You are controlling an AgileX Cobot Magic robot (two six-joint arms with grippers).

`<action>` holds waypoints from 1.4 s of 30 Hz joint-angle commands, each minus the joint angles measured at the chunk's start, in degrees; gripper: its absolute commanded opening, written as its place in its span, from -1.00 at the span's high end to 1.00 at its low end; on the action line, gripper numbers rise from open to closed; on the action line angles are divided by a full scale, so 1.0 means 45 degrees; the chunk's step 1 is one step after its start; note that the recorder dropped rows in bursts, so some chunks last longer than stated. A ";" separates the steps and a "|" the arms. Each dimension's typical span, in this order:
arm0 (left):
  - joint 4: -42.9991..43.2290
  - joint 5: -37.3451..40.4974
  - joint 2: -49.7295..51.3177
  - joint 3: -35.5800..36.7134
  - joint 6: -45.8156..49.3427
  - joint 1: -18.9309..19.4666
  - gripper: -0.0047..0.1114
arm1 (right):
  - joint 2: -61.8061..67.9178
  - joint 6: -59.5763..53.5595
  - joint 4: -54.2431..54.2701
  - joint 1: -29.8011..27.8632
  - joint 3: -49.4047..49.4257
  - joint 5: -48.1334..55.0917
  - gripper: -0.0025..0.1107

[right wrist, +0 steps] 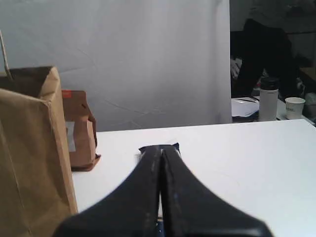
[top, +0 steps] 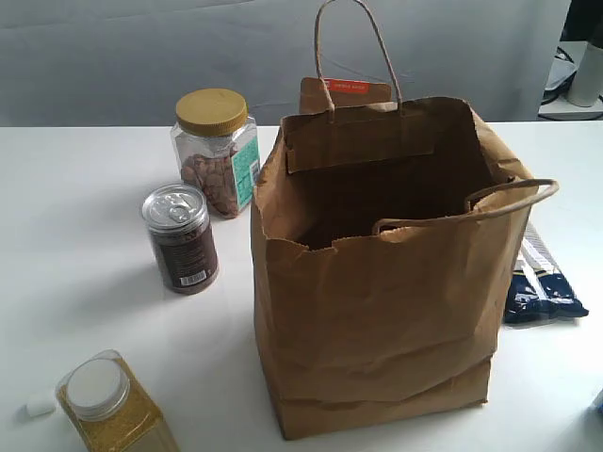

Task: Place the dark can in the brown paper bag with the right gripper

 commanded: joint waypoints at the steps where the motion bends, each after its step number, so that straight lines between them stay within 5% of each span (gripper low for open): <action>1: 0.0048 -0.0053 -0.0044 0.0045 -0.0046 -0.0077 0.92 | -0.0050 0.0237 0.1289 0.0042 0.0037 -0.0796 0.96; 12: 0.0048 -0.0053 -0.0044 0.0045 -0.0046 -0.0077 0.92 | 0.3664 0.1009 -0.0177 0.0444 -0.6092 0.1316 0.96; 24: 0.0048 -0.0053 -0.0044 0.0045 -0.0046 -0.0077 0.92 | 1.2367 0.1972 -0.2782 0.7313 -1.2379 0.2742 0.96; 28: 0.0048 -0.0053 -0.0044 0.0045 -0.0046 -0.0077 0.92 | 1.5647 0.2031 -0.2783 0.8574 -1.5054 0.4036 0.96; 36: 0.0048 -0.0053 -0.0044 0.0045 -0.0046 -0.0077 0.92 | 2.4036 0.2066 -0.2430 1.0254 -2.5231 1.0748 0.94; 39: 0.0048 -0.0053 -0.0044 0.0045 -0.0046 -0.0077 0.92 | 2.6413 0.2297 -0.1165 1.0307 -2.8211 1.2656 0.61; 42: 0.0048 -0.0053 -0.0044 0.0045 -0.0046 -0.0077 0.92 | 2.8329 0.3113 -0.0929 1.0307 -3.0429 1.4189 0.04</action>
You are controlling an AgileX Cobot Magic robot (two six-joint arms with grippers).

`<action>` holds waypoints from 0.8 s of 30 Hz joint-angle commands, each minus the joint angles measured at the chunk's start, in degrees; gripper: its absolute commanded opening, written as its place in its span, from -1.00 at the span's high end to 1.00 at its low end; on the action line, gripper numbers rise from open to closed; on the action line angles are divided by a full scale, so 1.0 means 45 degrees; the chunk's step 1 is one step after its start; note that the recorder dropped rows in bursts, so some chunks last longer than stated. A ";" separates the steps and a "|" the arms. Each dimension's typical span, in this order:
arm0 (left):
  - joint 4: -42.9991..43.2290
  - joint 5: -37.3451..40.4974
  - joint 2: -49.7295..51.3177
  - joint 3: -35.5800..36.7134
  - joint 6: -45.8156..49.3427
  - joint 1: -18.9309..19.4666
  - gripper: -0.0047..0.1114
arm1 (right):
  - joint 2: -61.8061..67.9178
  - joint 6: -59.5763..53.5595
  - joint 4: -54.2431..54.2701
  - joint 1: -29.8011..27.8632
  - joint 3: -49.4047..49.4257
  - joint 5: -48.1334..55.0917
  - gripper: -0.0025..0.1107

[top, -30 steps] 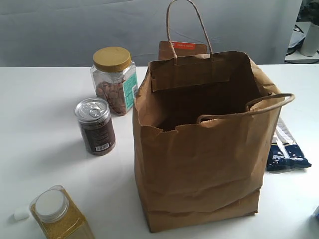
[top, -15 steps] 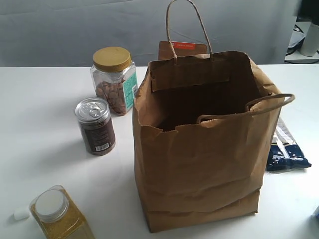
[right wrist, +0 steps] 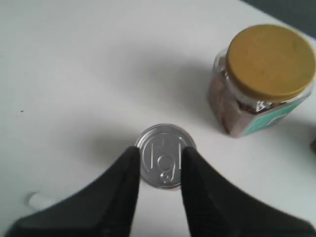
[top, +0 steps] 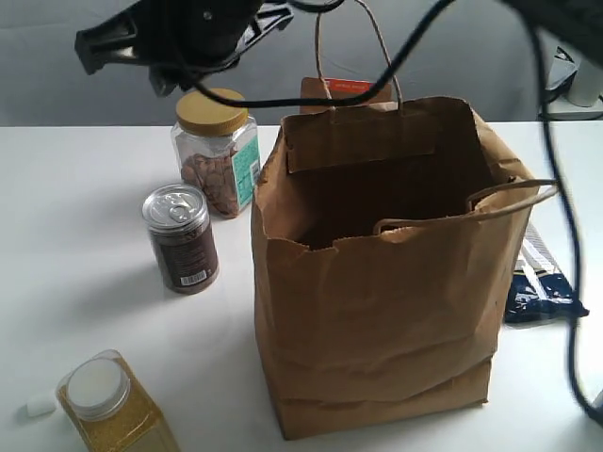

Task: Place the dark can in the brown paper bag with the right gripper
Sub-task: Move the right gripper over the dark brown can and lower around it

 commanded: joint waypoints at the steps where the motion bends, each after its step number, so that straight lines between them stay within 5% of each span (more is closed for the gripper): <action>1: 0.0048 -0.0053 -0.0044 0.0045 -0.0046 -0.0077 0.92 | 0.2124 0.1003 -0.0040 0.0050 -0.2657 0.1625 -0.16; 8: 0.0048 -0.0053 -0.0044 0.0045 -0.0046 -0.0077 0.92 | 0.3379 0.1557 0.0665 0.0050 -0.3200 0.1625 -0.65; 24: 0.0048 -0.0053 -0.0044 0.0045 -0.0046 -0.0077 0.92 | 0.4887 0.1620 0.0797 0.0075 -0.3198 0.1625 -0.68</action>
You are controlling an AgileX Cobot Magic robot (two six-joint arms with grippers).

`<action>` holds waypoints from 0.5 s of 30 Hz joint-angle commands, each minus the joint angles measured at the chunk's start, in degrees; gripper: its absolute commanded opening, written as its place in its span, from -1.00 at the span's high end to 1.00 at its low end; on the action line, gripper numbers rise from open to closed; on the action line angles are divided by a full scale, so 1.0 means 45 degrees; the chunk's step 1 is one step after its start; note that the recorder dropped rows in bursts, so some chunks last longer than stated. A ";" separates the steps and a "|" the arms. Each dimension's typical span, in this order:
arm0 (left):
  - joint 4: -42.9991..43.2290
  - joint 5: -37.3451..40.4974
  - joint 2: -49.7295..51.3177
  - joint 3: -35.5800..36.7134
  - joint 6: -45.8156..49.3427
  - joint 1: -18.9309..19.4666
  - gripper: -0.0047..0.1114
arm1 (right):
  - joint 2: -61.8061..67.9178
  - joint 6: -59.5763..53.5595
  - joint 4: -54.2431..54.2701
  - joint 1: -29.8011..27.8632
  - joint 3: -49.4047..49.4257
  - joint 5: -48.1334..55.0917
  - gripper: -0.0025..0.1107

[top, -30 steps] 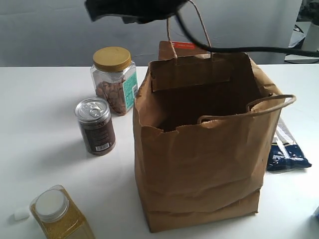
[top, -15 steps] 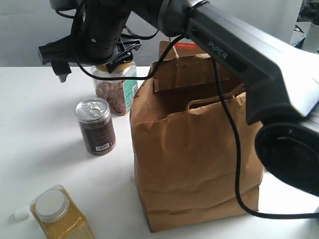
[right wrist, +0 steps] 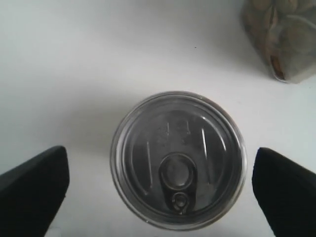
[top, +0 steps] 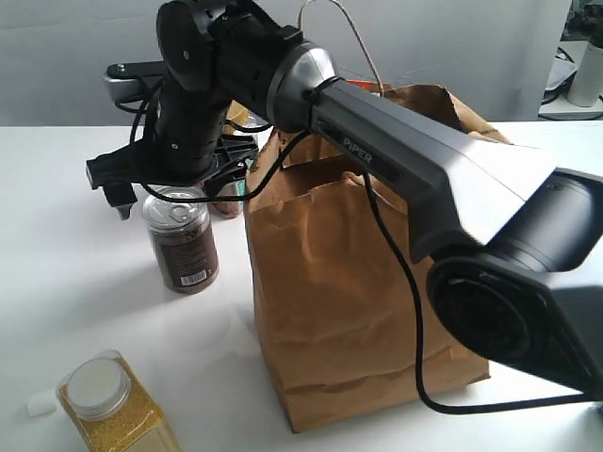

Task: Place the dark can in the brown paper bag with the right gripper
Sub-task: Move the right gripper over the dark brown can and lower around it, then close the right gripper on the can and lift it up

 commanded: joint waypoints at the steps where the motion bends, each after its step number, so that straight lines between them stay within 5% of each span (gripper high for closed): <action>1: 0.0048 -0.0053 -0.0044 0.0045 -0.0046 -0.0077 0.92 | 0.0210 0.0023 -0.0092 0.0054 -0.0103 0.0006 -0.68; 10: 0.0048 0.0027 -0.0044 0.0045 -0.0046 -0.0077 0.92 | 0.0578 0.0193 -0.0478 0.0054 -0.0103 -0.0255 -0.57; 15: 0.0048 0.0053 -0.0044 0.0045 -0.0046 -0.0077 0.92 | 0.0578 0.0704 -0.0791 0.0054 -0.0103 -0.0100 0.08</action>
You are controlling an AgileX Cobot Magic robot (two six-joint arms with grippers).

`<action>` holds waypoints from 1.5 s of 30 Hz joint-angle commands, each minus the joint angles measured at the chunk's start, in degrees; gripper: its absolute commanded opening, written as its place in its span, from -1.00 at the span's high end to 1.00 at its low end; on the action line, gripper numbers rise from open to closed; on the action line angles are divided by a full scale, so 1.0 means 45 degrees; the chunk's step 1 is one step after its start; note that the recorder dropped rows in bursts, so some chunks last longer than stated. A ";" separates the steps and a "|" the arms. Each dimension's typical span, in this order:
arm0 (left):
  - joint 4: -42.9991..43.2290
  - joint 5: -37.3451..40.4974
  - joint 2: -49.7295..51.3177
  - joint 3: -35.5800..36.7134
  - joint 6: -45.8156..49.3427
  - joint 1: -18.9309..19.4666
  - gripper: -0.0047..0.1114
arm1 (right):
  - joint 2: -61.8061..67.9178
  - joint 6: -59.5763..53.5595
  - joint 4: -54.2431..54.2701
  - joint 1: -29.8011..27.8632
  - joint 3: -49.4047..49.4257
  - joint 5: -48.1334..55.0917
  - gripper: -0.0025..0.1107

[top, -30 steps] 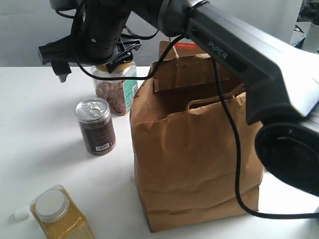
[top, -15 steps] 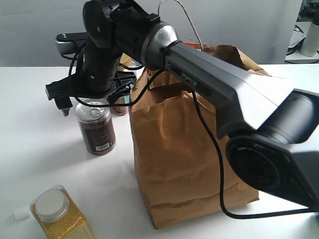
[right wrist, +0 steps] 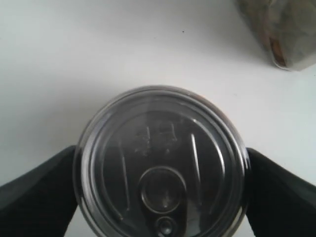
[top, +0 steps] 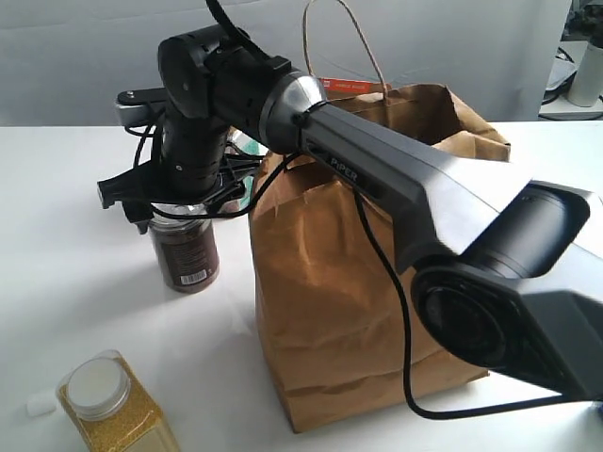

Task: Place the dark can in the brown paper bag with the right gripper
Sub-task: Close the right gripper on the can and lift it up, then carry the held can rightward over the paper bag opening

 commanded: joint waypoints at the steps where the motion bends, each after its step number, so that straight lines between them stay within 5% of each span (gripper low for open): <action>1: 0.0048 0.0022 -0.0044 0.0045 -0.0046 -0.0077 0.92 | -0.0091 0.0310 -0.0448 0.0054 -0.0103 0.0061 0.29; 4: 0.0048 0.0022 -0.0044 0.0045 -0.0046 -0.0077 0.92 | -0.0091 0.0310 -0.0448 0.0054 -0.0103 0.0104 0.95; 20: 0.0048 -0.0010 -0.0044 0.0045 -0.0046 -0.0077 0.92 | -0.2907 -0.0782 -0.0066 0.0632 -0.0103 -0.1534 0.96; 45: 0.0048 -0.0010 -0.0044 0.0045 -0.0046 -0.0077 0.92 | -0.6652 0.0791 -0.6355 0.2499 0.0466 0.0104 0.96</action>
